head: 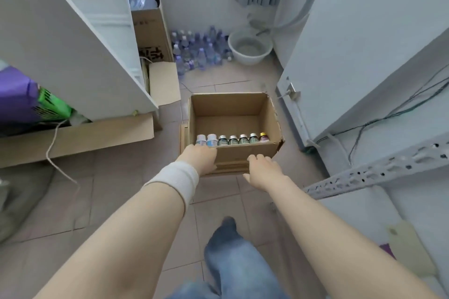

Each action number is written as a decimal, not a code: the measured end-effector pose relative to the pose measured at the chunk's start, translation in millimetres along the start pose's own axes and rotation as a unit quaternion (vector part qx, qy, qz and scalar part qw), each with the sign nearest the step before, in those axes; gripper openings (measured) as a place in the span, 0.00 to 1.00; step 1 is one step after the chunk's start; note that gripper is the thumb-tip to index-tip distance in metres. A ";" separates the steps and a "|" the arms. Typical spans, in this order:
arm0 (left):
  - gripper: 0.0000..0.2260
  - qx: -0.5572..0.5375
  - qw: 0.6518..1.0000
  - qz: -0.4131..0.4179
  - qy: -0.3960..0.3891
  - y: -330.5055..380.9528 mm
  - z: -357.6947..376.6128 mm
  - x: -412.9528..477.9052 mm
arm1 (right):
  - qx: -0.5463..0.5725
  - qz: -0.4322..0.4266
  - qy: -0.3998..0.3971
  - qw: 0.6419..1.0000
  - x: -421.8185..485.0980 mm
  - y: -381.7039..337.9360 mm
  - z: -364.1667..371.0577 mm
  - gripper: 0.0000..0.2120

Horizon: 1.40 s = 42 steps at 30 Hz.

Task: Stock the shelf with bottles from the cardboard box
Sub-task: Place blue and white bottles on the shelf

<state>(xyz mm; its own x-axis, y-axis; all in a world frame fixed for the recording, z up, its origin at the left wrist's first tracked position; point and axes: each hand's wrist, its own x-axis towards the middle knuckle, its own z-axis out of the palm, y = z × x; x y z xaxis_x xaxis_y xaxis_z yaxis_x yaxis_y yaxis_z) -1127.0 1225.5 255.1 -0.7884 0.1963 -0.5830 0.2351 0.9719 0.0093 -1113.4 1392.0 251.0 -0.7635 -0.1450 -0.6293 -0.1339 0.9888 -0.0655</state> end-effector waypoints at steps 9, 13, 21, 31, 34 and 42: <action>0.18 -0.067 0.994 -0.032 -0.084 -60.5 5.3 105.8 | -0.002 -0.013 -0.086 0.996 131.7 -3.3 -24.6 0.25; 0.17 -0.115 0.986 -0.039 -0.111 -85.8 9.5 159.1 | 0.025 -0.026 -0.092 0.995 186.5 -15.9 -26.6 0.22; 0.20 -0.120 0.975 -0.010 -0.189 -109.4 22.4 237.4 | 0.088 -0.021 -0.125 0.988 267.9 -23.1 -22.9 0.22; 0.19 -0.022 0.965 0.016 -0.262 -121.6 105.3 375.3 | 0.037 -0.119 -0.156 0.980 421.3 -29.8 59.2 0.34; 0.20 -0.009 0.942 0.016 -0.335 -123.4 114.3 400.2 | 0.031 -0.130 -0.211 0.968 440.1 -30.9 74.5 0.36; 0.29 -0.110 0.916 0.002 -0.385 -137.2 99.4 411.6 | 0.117 -0.103 -0.241 0.958 446.4 -25.6 83.9 0.37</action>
<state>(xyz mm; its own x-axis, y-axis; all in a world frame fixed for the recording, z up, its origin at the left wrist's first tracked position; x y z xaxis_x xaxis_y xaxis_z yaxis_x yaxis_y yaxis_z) -1427.3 1160.0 -66.9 -0.1334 0.1334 -0.9821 0.0496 0.9906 0.1278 -1397.7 1304.8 -93.2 -0.3475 -0.3603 -0.8657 -0.0612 0.9300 -0.3625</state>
